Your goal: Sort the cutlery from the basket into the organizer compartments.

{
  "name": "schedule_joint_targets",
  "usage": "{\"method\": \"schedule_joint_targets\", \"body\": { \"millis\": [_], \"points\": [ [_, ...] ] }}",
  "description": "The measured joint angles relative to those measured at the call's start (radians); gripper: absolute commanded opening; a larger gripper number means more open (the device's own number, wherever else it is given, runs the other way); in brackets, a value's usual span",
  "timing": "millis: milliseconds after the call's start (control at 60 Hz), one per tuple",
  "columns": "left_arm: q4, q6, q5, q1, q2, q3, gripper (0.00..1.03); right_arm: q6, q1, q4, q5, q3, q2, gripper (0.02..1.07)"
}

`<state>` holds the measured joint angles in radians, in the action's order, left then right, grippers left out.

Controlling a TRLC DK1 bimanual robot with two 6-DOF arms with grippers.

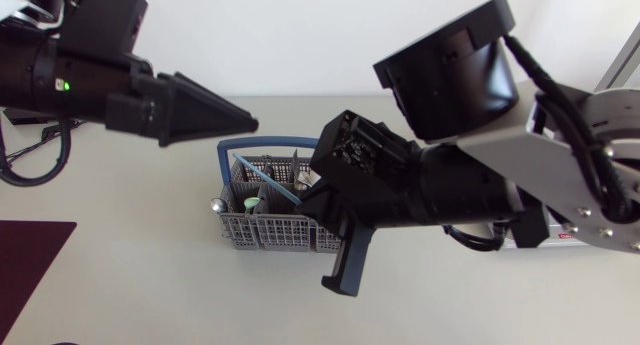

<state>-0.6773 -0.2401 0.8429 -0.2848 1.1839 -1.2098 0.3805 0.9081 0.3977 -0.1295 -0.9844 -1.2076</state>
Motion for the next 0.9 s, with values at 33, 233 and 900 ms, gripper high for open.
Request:
{"method": "schedule_joint_targets", "body": {
  "millis": [33,233,900],
  "points": [
    [0.042,0.035,-0.001,0.023,-0.002,-0.003,0.82,0.000,0.000,0.003,0.000,0.006,0.008,0.08],
    [0.150,0.112,-0.021,0.174,-0.055,-0.021,0.81,-0.007,-0.071,0.041,0.000,0.053,0.076,0.08],
    [0.165,-0.419,-0.621,-0.150,-0.163,0.353,0.78,-0.019,-0.863,0.070,-0.107,0.047,0.097,0.08]
  ]
}}
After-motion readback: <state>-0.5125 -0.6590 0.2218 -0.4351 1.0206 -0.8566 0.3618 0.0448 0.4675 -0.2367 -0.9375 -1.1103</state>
